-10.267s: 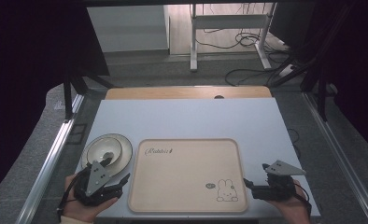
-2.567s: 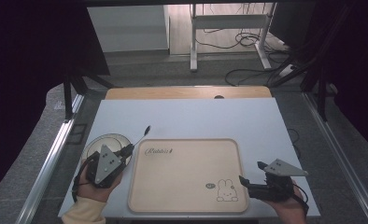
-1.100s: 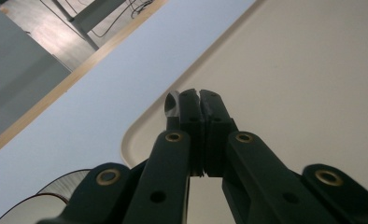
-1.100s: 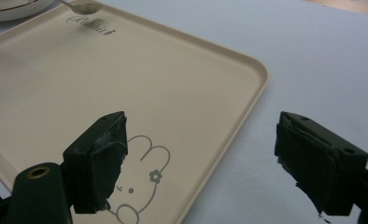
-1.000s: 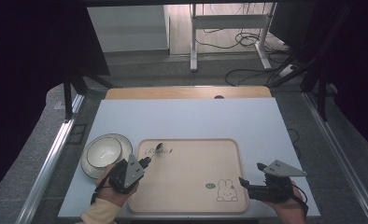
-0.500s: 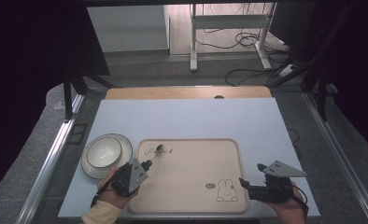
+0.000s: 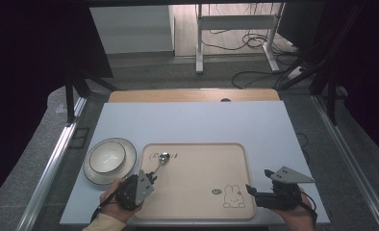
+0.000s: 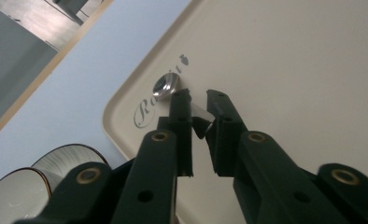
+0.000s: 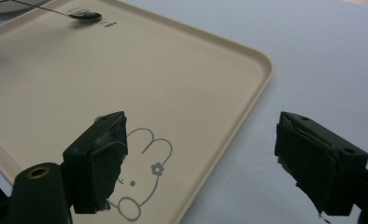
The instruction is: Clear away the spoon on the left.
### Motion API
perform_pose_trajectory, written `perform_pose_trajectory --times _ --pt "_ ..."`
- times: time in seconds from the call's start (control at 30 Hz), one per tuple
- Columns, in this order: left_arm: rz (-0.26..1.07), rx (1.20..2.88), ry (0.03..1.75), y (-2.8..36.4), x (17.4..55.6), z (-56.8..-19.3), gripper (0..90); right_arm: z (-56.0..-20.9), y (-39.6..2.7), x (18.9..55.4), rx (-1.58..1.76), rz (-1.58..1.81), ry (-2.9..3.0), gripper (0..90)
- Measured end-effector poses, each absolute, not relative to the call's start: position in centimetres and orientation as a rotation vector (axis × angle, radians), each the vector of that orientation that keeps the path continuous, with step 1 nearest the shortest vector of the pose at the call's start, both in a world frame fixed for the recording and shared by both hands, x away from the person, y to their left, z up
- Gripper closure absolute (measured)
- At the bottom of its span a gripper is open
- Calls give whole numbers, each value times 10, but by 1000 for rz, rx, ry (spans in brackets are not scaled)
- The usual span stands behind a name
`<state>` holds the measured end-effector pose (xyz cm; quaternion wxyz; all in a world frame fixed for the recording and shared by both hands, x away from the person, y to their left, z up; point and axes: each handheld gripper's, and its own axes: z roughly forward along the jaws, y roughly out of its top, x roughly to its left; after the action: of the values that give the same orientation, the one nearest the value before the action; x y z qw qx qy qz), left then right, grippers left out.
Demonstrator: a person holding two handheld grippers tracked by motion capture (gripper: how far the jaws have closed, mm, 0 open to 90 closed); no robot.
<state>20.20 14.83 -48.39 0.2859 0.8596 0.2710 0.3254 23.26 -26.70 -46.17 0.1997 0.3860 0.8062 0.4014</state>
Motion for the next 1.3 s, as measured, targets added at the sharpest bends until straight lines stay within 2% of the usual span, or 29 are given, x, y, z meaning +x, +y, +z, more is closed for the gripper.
perform_pose_trajectory --times 0.13,0.43,0.5,0.53,0.57,0.67,0.7,0.87,1.13,1.3 --pt "780 2347 731 146 200 -491 752 -463 -266 233 1079 1115 2259 171" --pt "625 2415 739 144 204 -501 719 -464 -267 233 1081 1104 2261 171" --pt "578 2428 744 144 206 -504 698 -464 -267 233 1084 1102 2260 171" --pt "565 2424 750 144 206 -505 655 -464 -267 233 1082 1099 2262 171" --pt "564 2430 747 144 206 -505 655 -464 -267 233 1082 1099 2262 171" --pt "566 2402 751 144 206 -502 574 -464 -267 233 1081 1099 2263 171" --pt "567 2386 760 145 206 -500 514 -464 -267 233 1082 1099 2263 171" --pt "568 2363 788 148 209 -498 411 -465 -267 233 1081 1097 2266 171" --pt "561 2295 836 155 211 -492 325 -465 -266 233 1081 1097 2267 171" --pt "570 2271 848 157 212 -488 304 -465 -266 233 1079 1094 2270 171"
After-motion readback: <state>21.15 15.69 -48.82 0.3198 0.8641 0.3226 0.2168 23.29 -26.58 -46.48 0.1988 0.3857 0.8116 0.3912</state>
